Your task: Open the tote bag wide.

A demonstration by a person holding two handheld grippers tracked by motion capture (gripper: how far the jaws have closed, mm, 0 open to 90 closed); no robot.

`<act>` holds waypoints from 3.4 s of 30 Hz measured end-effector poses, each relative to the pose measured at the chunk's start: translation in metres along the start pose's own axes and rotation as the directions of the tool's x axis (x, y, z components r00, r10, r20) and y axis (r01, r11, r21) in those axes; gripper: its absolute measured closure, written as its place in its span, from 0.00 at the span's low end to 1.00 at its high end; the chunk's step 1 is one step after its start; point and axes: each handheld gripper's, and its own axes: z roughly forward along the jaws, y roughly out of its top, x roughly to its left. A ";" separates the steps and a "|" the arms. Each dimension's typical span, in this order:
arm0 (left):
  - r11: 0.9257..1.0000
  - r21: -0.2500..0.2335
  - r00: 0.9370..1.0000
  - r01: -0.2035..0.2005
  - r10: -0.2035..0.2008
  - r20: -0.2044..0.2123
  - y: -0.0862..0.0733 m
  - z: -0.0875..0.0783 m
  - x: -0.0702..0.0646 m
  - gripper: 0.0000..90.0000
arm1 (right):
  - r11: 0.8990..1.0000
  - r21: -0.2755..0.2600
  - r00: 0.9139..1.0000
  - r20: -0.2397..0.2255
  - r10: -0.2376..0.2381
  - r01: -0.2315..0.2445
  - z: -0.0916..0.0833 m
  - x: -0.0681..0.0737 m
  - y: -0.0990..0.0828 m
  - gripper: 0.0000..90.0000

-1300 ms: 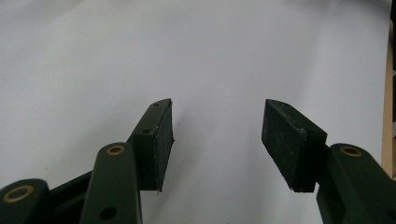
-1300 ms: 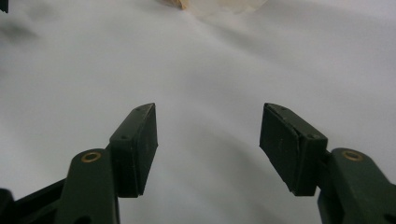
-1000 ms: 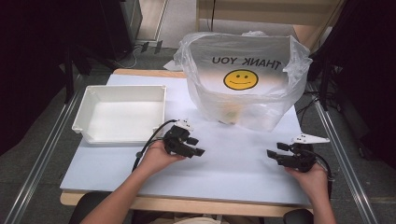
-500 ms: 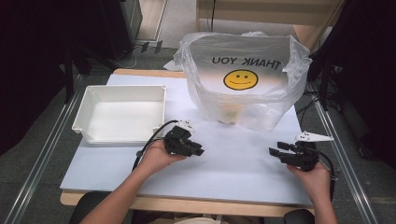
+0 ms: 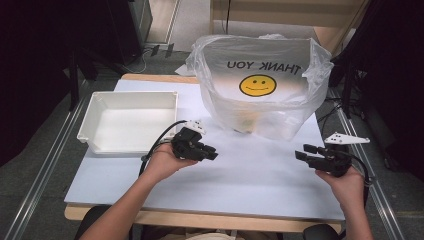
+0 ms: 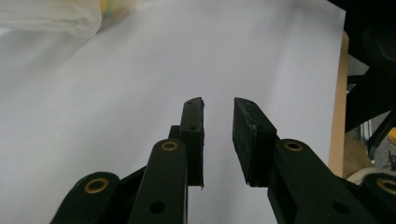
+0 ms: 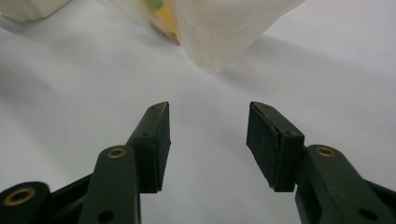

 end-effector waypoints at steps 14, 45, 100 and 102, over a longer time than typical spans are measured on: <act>1.000 -0.015 0.999 -0.024 0.025 0.037 0.032 -0.031 -0.009 0.85 | 0.999 -0.031 0.999 -0.047 0.012 -0.013 -0.029 -0.027 0.047 0.71; 0.985 -0.124 0.992 -0.123 0.122 -0.017 0.119 -0.128 -0.044 0.98 | 0.995 -0.096 0.999 -0.043 -0.028 0.024 -0.080 -0.054 0.183 1.00; 0.996 -0.079 0.929 0.039 -0.065 -0.363 0.229 -0.085 0.041 0.96 | 0.974 0.055 0.975 -0.051 -0.215 0.218 0.008 0.023 0.285 1.00; 0.996 -0.078 0.928 0.048 -0.074 -0.365 0.227 -0.081 0.044 0.96 | 0.976 0.065 0.977 -0.052 -0.206 0.210 0.012 0.021 0.281 1.00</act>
